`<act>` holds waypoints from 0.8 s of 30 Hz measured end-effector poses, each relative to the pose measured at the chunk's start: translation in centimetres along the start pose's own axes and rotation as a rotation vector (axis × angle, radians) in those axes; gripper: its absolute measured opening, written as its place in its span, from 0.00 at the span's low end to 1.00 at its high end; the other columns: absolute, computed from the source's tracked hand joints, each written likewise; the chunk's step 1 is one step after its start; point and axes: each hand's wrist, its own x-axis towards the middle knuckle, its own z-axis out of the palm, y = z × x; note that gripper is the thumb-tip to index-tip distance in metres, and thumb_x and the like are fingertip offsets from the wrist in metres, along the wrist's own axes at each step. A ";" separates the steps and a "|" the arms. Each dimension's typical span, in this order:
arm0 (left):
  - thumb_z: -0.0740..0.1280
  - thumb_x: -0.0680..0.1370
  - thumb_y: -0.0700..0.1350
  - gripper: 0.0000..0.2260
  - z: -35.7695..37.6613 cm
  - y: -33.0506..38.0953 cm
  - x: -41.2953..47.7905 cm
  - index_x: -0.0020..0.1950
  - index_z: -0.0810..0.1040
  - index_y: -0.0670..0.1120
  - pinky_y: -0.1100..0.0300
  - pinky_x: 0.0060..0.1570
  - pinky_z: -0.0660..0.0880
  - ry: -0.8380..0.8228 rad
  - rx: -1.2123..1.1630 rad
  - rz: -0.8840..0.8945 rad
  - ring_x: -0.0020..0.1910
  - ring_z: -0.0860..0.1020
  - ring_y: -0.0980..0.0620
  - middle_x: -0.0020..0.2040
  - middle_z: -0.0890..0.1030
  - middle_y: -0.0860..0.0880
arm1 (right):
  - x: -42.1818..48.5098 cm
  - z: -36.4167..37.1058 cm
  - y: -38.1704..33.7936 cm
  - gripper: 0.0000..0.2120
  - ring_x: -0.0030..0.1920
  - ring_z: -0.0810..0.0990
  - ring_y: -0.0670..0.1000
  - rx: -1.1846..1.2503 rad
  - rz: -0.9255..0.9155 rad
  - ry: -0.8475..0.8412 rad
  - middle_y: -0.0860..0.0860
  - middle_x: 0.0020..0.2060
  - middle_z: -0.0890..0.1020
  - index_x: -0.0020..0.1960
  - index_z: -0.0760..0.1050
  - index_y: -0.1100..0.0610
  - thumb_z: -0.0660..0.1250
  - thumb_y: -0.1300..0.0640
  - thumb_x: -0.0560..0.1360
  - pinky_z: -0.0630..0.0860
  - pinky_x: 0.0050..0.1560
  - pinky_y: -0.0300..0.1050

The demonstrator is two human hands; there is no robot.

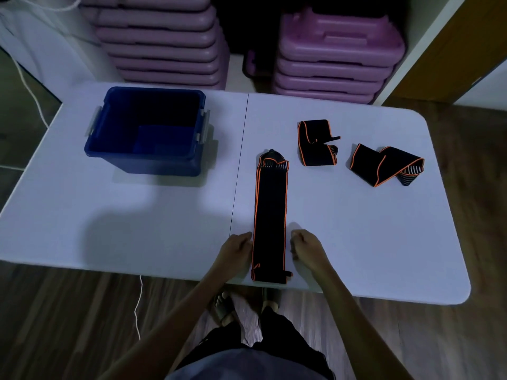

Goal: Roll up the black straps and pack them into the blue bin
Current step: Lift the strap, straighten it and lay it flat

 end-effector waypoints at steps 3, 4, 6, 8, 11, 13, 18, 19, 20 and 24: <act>0.53 0.75 0.47 0.15 0.4 -1.5 -0.8 0.41 0.74 0.40 0.58 0.35 0.65 -0.003 -0.062 -0.015 0.31 0.71 0.51 0.34 0.74 0.33 | -0.9 0.4 1.1 0.15 0.34 0.74 0.51 0.025 0.022 -0.045 0.54 0.32 0.75 0.37 0.71 0.60 0.55 0.57 0.80 0.70 0.41 0.45; 0.53 0.75 0.48 0.15 0.6 -1.8 -1.0 0.42 0.74 0.41 0.58 0.36 0.65 0.001 -0.082 0.004 0.31 0.70 0.52 0.33 0.73 0.35 | -1.2 0.6 1.3 0.16 0.33 0.74 0.51 0.029 0.022 -0.059 0.53 0.32 0.76 0.38 0.74 0.62 0.55 0.58 0.80 0.70 0.41 0.45; 0.53 0.76 0.46 0.14 0.6 -1.5 -1.4 0.45 0.75 0.40 0.58 0.34 0.65 -0.028 -0.083 0.074 0.29 0.69 0.52 0.29 0.70 0.44 | -1.8 1.0 1.3 0.16 0.32 0.73 0.51 0.052 -0.002 -0.097 0.53 0.31 0.75 0.40 0.74 0.66 0.54 0.60 0.79 0.70 0.39 0.46; 0.53 0.77 0.42 0.11 0.5 -1.0 -1.8 0.48 0.76 0.44 0.57 0.33 0.65 -0.082 -0.065 0.159 0.27 0.68 0.53 0.28 0.69 0.53 | -2.2 1.2 1.4 0.14 0.31 0.73 0.51 0.052 -0.035 -0.115 0.52 0.30 0.75 0.40 0.74 0.64 0.53 0.62 0.78 0.70 0.38 0.48; 0.54 0.77 0.45 0.11 -0.1 -0.3 -2.0 0.47 0.75 0.43 0.60 0.32 0.63 -0.084 -0.044 0.159 0.26 0.65 0.57 0.26 0.68 0.55 | -2.4 1.1 1.7 0.14 0.35 0.76 0.51 0.028 -0.035 -0.099 0.53 0.34 0.77 0.49 0.78 0.62 0.53 0.62 0.80 0.72 0.40 0.47; 0.53 0.76 0.50 0.12 -0.3 0.3 -2.5 0.44 0.74 0.47 0.64 0.33 0.65 -0.049 -0.059 0.083 0.30 0.67 0.56 0.32 0.71 0.51 | -2.5 1.0 1.9 0.14 0.36 0.76 0.52 0.011 -0.025 -0.081 0.55 0.35 0.77 0.50 0.76 0.66 0.54 0.61 0.80 0.73 0.41 0.50; 0.56 0.80 0.41 0.09 -0.2 0.9 -3.3 0.54 0.75 0.49 0.61 0.43 0.70 -0.030 -0.094 -0.010 0.39 0.75 0.55 0.41 0.77 0.48 | -3.0 1.2 2.0 0.12 0.41 0.79 0.49 -0.083 -0.034 -0.117 0.51 0.43 0.80 0.57 0.76 0.58 0.55 0.59 0.81 0.72 0.41 0.38; 0.57 0.80 0.41 0.08 -0.4 0.9 -2.6 0.54 0.75 0.49 0.62 0.44 0.70 0.051 -0.092 -0.066 0.42 0.75 0.53 0.43 0.77 0.48 | -2.3 0.8 1.8 0.13 0.45 0.80 0.52 -0.101 -0.045 -0.089 0.53 0.47 0.81 0.59 0.76 0.59 0.55 0.58 0.81 0.72 0.45 0.40; 0.58 0.80 0.41 0.09 -0.6 1.0 -1.5 0.55 0.76 0.48 0.63 0.46 0.70 0.140 -0.082 -0.118 0.44 0.75 0.52 0.45 0.77 0.49 | -1.4 0.2 1.3 0.14 0.50 0.80 0.53 -0.092 -0.045 -0.053 0.55 0.50 0.81 0.61 0.75 0.60 0.55 0.57 0.81 0.71 0.50 0.41; 0.58 0.78 0.41 0.09 -1.8 3.0 4.5 0.40 0.74 0.42 0.58 0.40 0.68 0.262 -0.082 -0.109 0.35 0.72 0.54 0.36 0.74 0.47 | 3.1 -1.5 -3.8 0.16 0.63 0.74 0.53 -0.021 -0.155 0.084 0.56 0.62 0.78 0.65 0.73 0.61 0.55 0.57 0.82 0.64 0.59 0.39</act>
